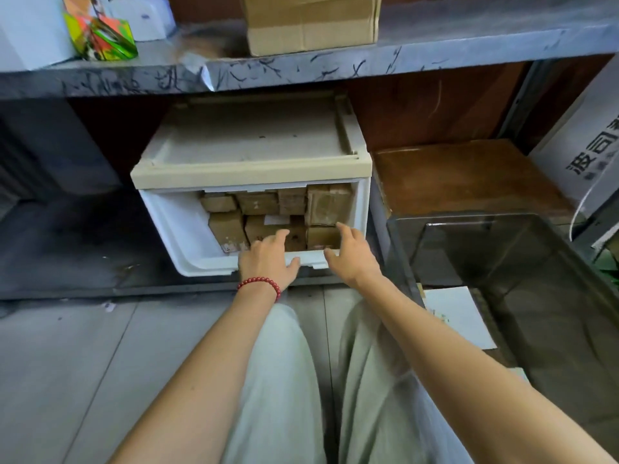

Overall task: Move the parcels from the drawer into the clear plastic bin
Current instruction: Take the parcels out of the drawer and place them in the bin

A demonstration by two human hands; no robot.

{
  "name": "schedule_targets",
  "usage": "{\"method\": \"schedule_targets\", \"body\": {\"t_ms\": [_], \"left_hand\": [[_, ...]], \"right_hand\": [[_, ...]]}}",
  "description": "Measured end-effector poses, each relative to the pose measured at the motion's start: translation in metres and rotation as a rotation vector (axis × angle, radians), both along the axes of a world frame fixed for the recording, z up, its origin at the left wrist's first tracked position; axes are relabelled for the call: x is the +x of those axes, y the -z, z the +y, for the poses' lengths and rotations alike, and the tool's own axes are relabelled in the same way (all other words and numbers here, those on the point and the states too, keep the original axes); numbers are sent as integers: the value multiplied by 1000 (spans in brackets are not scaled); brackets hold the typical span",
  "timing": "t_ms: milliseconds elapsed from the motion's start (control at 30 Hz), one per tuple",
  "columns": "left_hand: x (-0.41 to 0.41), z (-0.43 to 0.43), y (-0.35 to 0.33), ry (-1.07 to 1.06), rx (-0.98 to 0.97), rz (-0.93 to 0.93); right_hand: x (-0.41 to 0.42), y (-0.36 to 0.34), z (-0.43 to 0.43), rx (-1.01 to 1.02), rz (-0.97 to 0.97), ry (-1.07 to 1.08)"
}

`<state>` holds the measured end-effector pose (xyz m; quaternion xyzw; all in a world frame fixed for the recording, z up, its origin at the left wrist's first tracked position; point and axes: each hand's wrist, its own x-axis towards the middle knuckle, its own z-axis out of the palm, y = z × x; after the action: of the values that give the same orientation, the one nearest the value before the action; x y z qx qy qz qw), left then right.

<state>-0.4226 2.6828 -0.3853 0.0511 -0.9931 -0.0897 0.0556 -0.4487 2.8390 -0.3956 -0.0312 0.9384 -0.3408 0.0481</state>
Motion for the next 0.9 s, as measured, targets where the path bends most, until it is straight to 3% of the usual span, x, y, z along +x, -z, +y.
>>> {"method": "schedule_targets", "body": {"t_ms": [300,500,633,900], "left_hand": [[-54,13,33,63,-65,-33],[-86,13,40,52,33,37],[-98,12,44,52,72,94],[-113,10,46,30,125,191]], "right_hand": [[-38,30,11,3,2,78],[-49,31,5,-83,96,210],[-49,33,-7,-19,214,137],[-60,40,-16,102,195,111]]}}
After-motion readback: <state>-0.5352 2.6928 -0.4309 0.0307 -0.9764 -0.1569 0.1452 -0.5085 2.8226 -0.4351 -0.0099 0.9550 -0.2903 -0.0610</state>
